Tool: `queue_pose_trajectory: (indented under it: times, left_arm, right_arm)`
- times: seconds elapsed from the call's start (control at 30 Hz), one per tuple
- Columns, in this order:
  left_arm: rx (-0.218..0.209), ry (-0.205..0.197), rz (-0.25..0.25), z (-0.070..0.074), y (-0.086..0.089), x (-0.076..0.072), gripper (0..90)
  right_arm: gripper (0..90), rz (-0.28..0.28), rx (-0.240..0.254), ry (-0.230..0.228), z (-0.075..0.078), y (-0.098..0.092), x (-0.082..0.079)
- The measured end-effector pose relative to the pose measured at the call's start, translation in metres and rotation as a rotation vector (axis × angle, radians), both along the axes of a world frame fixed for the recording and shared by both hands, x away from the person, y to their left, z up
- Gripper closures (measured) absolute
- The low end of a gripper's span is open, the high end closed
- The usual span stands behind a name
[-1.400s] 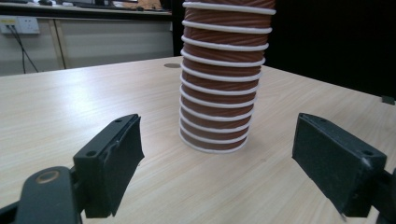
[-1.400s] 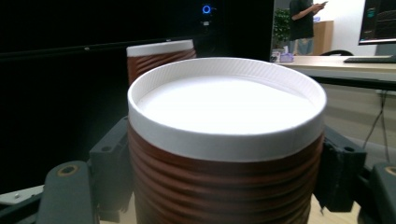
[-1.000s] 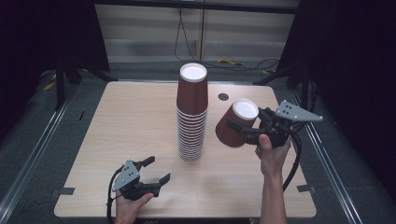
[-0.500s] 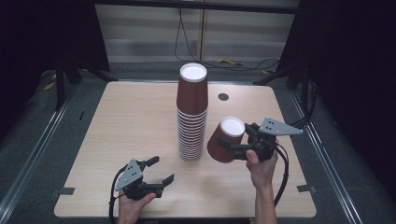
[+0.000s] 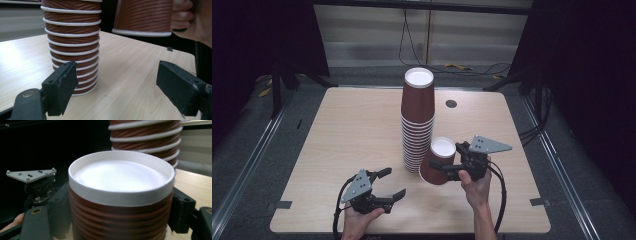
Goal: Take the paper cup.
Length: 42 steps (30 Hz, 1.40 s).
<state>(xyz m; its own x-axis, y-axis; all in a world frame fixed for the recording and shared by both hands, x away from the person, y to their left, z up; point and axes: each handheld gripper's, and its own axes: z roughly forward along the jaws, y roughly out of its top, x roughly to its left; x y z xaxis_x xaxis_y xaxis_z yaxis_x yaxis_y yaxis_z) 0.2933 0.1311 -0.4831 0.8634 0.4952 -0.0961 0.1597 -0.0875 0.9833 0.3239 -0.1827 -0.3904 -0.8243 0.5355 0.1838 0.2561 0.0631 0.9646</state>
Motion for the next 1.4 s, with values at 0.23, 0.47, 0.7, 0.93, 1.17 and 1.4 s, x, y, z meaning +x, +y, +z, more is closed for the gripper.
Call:
queue_pose_trajectory:
  times: [0.23, 0.47, 0.7, 0.93, 1.17, 1.4]
  left_arm:
    - [-0.023, -0.004, -0.023, 0.003, -0.003, -0.004, 16.2]
    - [-0.006, -0.031, -0.04, 0.01, -0.01, -0.004, 15.7]
    - [-0.005, -0.041, -0.069, 0.01, -0.02, -0.003, 15.5]
    - [0.003, -0.029, -0.085, 0.005, -0.025, -0.003, 15.3]
    - [0.0, -0.02, -0.089, 0.001, -0.03, -0.001, 9.9]
    - [0.012, -0.012, -0.09, -0.002, -0.034, 0.001, 7.0]
  right_arm:
    - [22.9, 0.053, -0.014, 0.017, -0.012, 0.015, 0.001]
    - [23.0, 0.075, -0.011, 0.026, -0.015, 0.02, 0.0]
    - [23.0, 0.11, 0.005, 0.036, -0.026, 0.029, -0.001]
    - [23.4, 0.147, 0.005, 0.049, -0.037, 0.042, -0.003]
    - [23.4, 0.158, 0.025, 0.049, -0.04, 0.05, -0.003]
    - [23.4, 0.174, 0.031, 0.051, -0.043, 0.058, -0.005]
